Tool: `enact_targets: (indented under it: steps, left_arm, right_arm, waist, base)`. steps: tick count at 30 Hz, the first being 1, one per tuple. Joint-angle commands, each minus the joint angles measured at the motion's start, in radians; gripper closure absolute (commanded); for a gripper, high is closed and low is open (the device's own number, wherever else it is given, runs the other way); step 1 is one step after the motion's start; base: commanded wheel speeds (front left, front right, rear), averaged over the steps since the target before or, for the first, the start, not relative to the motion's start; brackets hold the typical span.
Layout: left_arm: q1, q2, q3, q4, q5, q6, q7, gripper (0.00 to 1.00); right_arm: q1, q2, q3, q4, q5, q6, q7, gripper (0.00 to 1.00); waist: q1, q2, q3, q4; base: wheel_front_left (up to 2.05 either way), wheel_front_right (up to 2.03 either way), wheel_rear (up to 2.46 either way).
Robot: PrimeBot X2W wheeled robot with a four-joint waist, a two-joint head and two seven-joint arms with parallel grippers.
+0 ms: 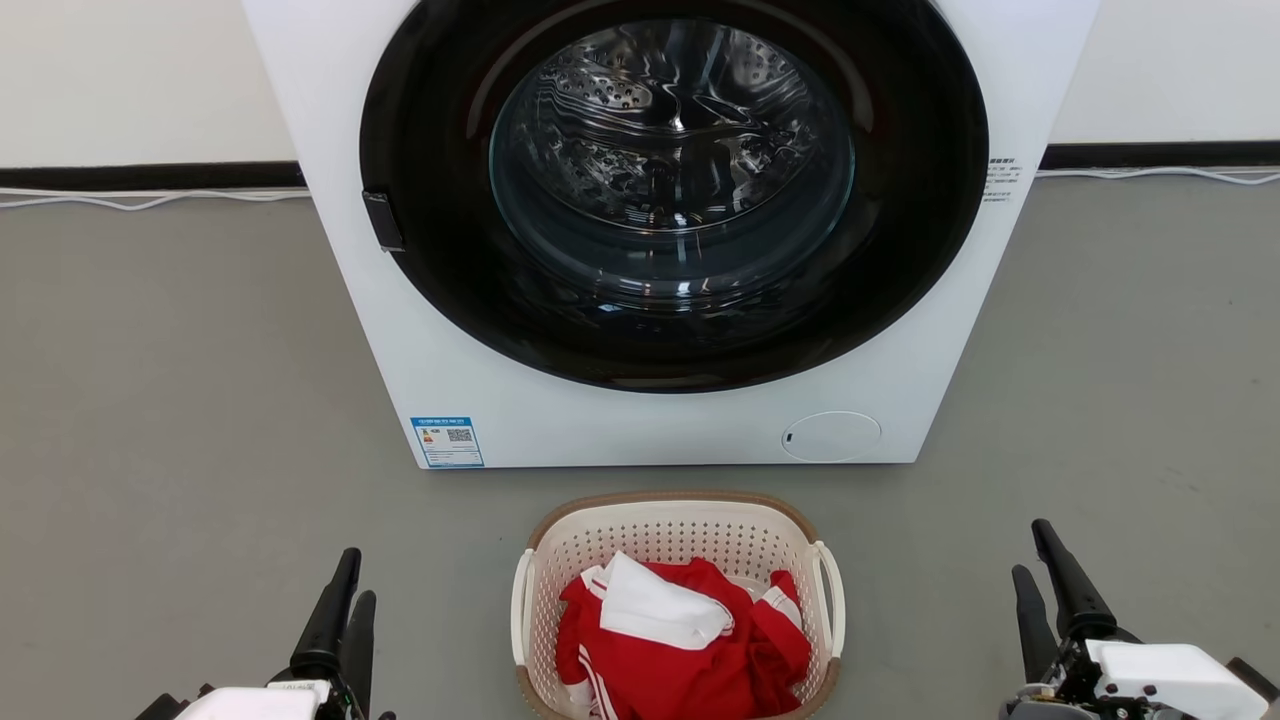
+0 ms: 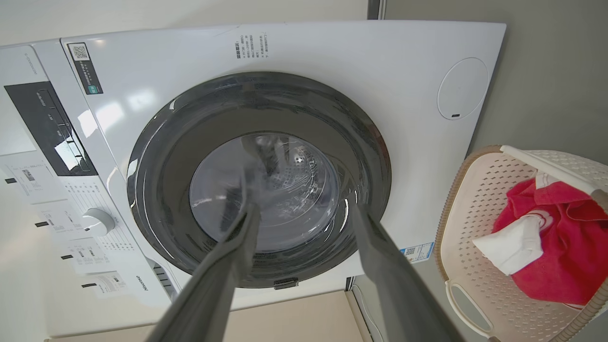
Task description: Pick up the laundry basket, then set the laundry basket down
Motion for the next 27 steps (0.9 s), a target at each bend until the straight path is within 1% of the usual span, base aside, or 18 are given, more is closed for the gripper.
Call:
enact_targets:
  steps: [1,7,12,27]
  left_arm:
    - [-0.021,0.006,0.001,-0.034,0.004,-0.001,-0.007,0.00]
    - [-0.019,0.007,-0.003,-0.041,0.031,-0.001,-0.025,0.00]
    - [-0.019,0.007,-0.003,-0.044,0.074,-0.001,-0.039,0.00]
    - [-0.016,0.010,-0.009,-0.062,0.258,0.002,-0.083,0.00]
  right_arm:
    - [-0.018,-0.008,0.009,-0.036,-0.014,0.001,-0.015,0.00]
    - [-0.015,-0.008,0.011,-0.049,-0.072,0.001,-0.032,0.00]
    - [-0.013,-0.009,0.013,-0.061,-0.147,0.002,-0.047,0.00]
    - [-0.008,-0.010,0.025,-0.113,-0.410,0.003,-0.091,0.00]
  waist:
    - [-0.0001,0.0000,0.001,0.000]
    - [-0.0003,0.0000,0.001,0.000]
    - [-0.0003,0.0000,0.002,0.000]
    - [-0.0003,0.0000,0.004,-0.003]
  base:
    - [0.00,0.00,0.00]
    - [0.00,0.00,0.00]
    - [0.00,0.00,0.00]
    - [0.00,0.00,0.00]
